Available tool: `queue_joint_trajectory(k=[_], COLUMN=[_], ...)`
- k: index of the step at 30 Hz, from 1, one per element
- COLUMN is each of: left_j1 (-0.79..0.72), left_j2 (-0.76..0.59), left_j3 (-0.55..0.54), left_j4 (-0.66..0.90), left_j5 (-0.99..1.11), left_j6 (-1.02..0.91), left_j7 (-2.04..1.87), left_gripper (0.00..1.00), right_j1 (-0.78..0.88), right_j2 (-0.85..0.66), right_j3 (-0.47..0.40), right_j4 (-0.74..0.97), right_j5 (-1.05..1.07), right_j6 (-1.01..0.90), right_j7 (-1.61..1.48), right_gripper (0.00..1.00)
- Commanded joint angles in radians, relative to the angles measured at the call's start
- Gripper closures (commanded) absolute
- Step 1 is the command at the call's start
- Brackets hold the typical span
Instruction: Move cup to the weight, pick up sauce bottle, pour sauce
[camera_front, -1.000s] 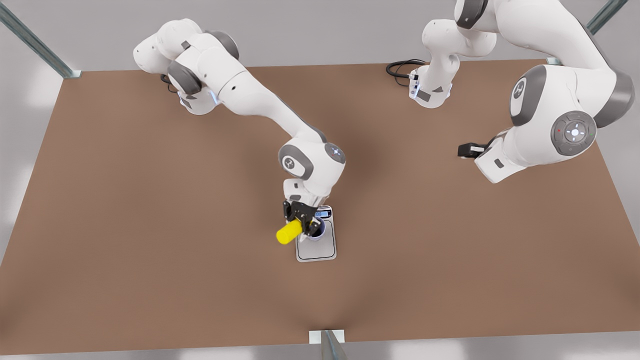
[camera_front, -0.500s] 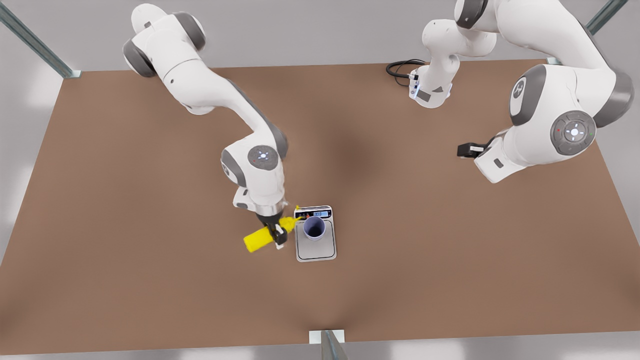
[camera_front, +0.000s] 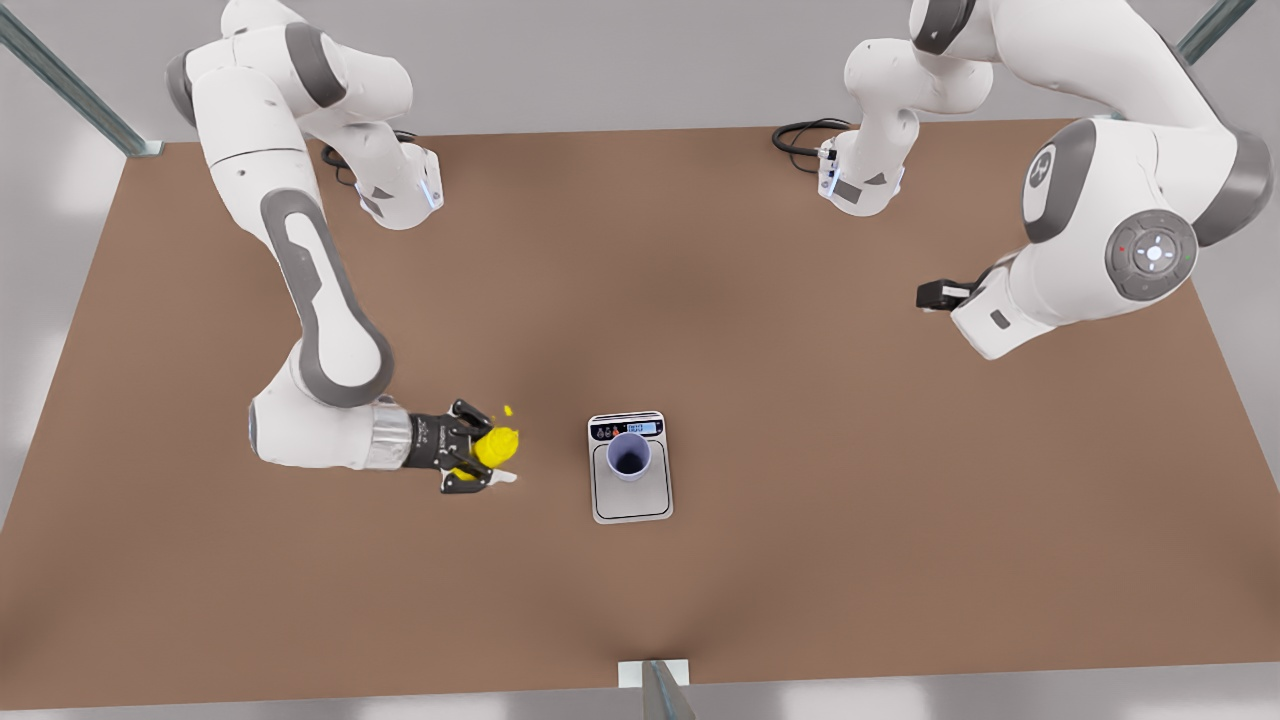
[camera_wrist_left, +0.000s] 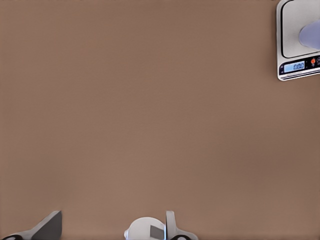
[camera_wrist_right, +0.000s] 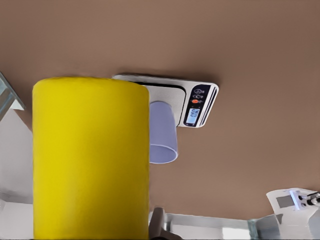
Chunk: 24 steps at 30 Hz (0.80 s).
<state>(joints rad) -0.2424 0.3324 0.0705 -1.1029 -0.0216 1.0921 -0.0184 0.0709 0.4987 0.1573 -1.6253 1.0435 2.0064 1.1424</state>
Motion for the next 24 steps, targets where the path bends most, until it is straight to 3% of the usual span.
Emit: queue_joint_trajectory(k=[1,10,24], left_j1=[0.000,0.000,0.000], left_j2=[-0.001,0.002,0.005], left_j3=[0.000,-0.002,-0.002], left_j4=[0.000,0.000,0.000], left_j5=[0.000,0.003,0.011], left_j6=[-0.001,0.000,0.000], left_j7=[0.000,0.000,0.003], left_gripper=[0.00,0.00,0.00], right_j1=[-0.011,-0.339,-0.434], right_j2=[0.000,0.211,0.391], right_j3=[0.002,-0.002,-0.093], right_j4=[-0.016,-0.059,-0.070], right_j5=[0.079,0.199,0.145], right_j6=[0.025,-0.535,-0.603], right_j7=[-0.049,-0.381,-0.604], right_gripper=[0.79,0.79,0.79])
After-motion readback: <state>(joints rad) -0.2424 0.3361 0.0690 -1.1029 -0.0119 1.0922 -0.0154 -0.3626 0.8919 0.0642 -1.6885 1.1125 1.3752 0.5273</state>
